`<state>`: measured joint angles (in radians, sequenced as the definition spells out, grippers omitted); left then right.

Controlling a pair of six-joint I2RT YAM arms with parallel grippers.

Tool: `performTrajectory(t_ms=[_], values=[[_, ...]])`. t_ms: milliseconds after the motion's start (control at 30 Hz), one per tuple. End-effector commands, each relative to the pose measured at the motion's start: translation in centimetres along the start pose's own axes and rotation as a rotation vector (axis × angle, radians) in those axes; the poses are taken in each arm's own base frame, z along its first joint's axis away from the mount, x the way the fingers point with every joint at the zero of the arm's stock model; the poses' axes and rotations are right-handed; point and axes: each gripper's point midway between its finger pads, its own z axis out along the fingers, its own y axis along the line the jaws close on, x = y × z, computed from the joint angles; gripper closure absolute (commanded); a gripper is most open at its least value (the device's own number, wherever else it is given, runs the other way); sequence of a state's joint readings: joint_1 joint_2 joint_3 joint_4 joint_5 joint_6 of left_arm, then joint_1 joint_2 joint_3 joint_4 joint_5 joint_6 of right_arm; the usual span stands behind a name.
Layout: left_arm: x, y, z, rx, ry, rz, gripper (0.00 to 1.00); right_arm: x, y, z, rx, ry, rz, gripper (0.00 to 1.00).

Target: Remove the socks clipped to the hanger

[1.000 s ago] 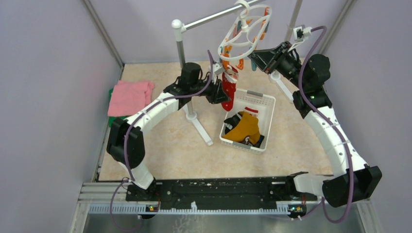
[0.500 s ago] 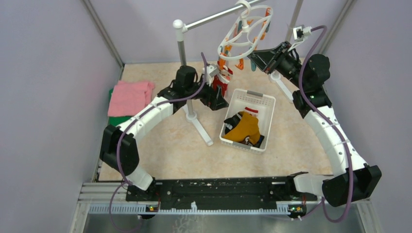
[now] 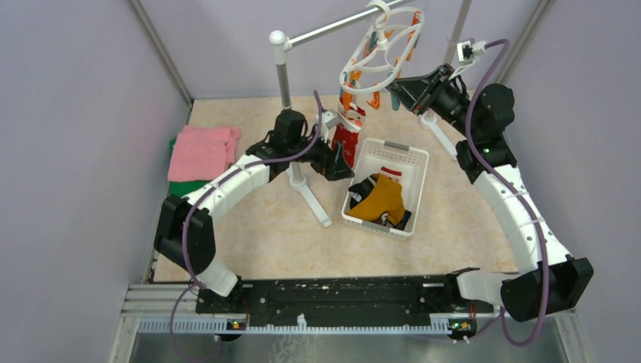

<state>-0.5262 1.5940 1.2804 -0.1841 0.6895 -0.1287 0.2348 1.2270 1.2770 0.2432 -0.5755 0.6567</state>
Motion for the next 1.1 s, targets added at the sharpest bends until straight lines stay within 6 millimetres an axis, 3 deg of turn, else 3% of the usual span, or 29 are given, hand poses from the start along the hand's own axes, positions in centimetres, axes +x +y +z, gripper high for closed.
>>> performTrajectory(t_ms=[0, 100, 200, 433, 733, 900, 1067], values=[[2.7, 0.2, -1.2, -0.035, 0.049, -0.010, 0.01, 0.3, -1.1, -0.1, 0.036, 0.029, 0.035, 0.97], [2.7, 0.9, -2.0, -0.102, 0.044, 0.010, 0.01, 0.3, -1.1, -0.1, 0.034, 0.030, 0.039, 0.97], [1.6, 0.9, -2.2, -0.125, 0.013, 0.043, 0.01, 0.4, -1.0, -0.1, 0.031, 0.031, 0.041, 0.97], [-2.6, 1.9, -1.0, -0.150, -0.075, 0.098, 0.01, 0.5, -0.8, -0.2, 0.016, 0.026, 0.059, 0.97], [-5.0, 4.7, 0.2, -0.244, -0.129, 0.147, 0.01, 0.7, -0.7, -0.2, 0.007, 0.030, 0.070, 0.97], [-8.0, 3.8, -0.7, -0.248, -0.169, 0.201, 0.01, 0.5, -0.5, -0.1, -0.003, 0.026, 0.071, 0.97], [-8.2, 3.1, -0.9, -0.217, -0.168, 0.218, 0.01, 0.7, -0.6, -0.1, -0.004, 0.032, 0.080, 0.97]])
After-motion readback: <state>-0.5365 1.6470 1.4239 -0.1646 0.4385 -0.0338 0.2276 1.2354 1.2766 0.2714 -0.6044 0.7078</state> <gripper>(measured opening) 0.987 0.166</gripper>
